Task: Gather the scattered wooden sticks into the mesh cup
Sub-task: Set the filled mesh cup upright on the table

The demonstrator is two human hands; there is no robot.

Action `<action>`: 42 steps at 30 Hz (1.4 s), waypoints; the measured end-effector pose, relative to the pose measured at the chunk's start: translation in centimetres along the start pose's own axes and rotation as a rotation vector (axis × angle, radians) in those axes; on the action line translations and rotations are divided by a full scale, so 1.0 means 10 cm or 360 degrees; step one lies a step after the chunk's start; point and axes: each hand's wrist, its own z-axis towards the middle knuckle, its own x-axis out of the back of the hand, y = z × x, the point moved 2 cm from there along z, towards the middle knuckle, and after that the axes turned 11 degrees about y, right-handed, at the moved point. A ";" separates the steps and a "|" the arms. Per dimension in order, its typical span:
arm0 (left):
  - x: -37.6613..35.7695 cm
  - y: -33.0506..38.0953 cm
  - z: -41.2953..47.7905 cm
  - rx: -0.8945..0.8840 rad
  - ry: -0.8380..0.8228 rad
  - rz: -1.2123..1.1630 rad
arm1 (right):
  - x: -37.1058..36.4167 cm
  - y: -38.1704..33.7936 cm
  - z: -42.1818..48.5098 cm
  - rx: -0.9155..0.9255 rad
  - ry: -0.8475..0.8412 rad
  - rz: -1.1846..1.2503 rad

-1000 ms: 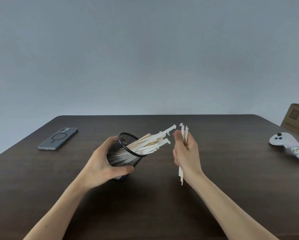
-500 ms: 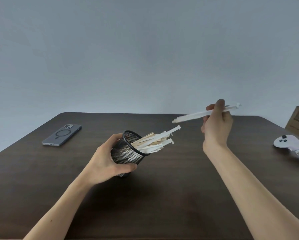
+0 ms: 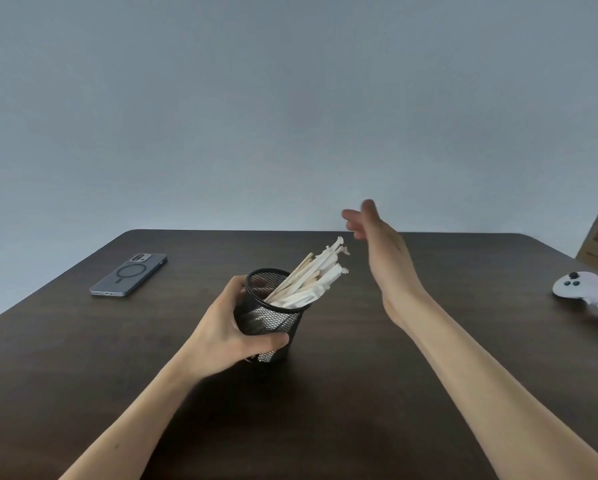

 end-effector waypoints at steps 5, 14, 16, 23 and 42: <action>-0.16 -0.02 -0.01 0.0072 -0.0076 -0.0057 | 0.15 0.54 -0.22 -0.0005 -0.0209 -0.0044; -0.46 0.05 -0.03 0.0037 -0.0191 0.0028 | 0.06 0.98 -0.48 0.0194 -0.0478 -0.0202; -0.46 0.05 -0.02 0.0013 -0.0157 0.0062 | 0.09 0.95 -0.46 0.0207 -0.0392 -0.0167; -0.43 -0.01 0.02 -0.0004 -0.0050 0.0106 | 0.19 0.73 -0.38 0.0589 0.0134 0.0037; -0.33 0.01 0.02 0.0000 -0.0129 0.0145 | 0.15 0.97 -0.36 0.0336 -0.0287 -0.0229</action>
